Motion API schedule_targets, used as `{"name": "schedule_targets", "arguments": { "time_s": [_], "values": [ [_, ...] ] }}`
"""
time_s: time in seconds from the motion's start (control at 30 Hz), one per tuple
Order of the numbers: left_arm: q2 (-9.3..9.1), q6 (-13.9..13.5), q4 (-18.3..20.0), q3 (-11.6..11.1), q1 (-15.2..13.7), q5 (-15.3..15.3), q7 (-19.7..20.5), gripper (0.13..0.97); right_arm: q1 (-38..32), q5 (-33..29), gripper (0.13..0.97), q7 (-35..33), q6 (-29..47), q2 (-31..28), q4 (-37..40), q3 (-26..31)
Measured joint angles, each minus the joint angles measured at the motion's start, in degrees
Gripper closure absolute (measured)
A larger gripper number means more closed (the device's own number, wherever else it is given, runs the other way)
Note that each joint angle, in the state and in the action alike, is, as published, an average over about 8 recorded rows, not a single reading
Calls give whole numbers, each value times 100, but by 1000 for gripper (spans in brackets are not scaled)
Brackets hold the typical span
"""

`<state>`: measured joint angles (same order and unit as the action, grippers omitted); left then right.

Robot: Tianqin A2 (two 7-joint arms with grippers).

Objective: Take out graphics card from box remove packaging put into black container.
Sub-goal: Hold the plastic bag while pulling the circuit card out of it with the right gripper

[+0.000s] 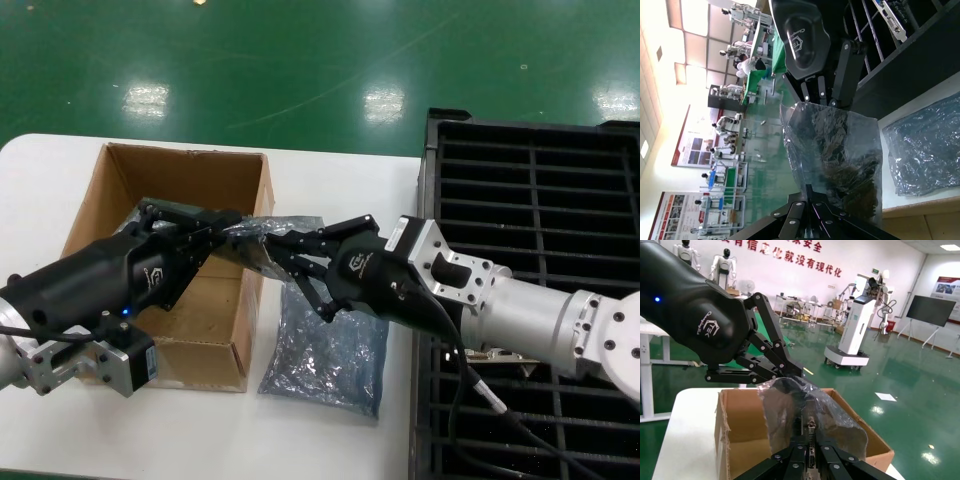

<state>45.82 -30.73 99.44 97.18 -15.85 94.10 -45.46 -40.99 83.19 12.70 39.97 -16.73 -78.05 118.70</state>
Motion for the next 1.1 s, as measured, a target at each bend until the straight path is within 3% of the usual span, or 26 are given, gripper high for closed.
{"name": "schedule_targets", "arguments": {
  "time_s": [0.47, 0.73, 1.1],
  "values": [
    [0, 0, 0, 0, 0, 0, 0, 957, 119, 101, 947, 30, 10, -44, 72, 10],
    [0, 1, 0, 0, 0, 0, 0, 957, 60, 168, 786, 10, -38, 56, 218, 2],
    [0, 0, 0, -1, 0, 0, 0, 957, -48, 295, 796, -14, -81, 228, 473, -12]
  ]
}}
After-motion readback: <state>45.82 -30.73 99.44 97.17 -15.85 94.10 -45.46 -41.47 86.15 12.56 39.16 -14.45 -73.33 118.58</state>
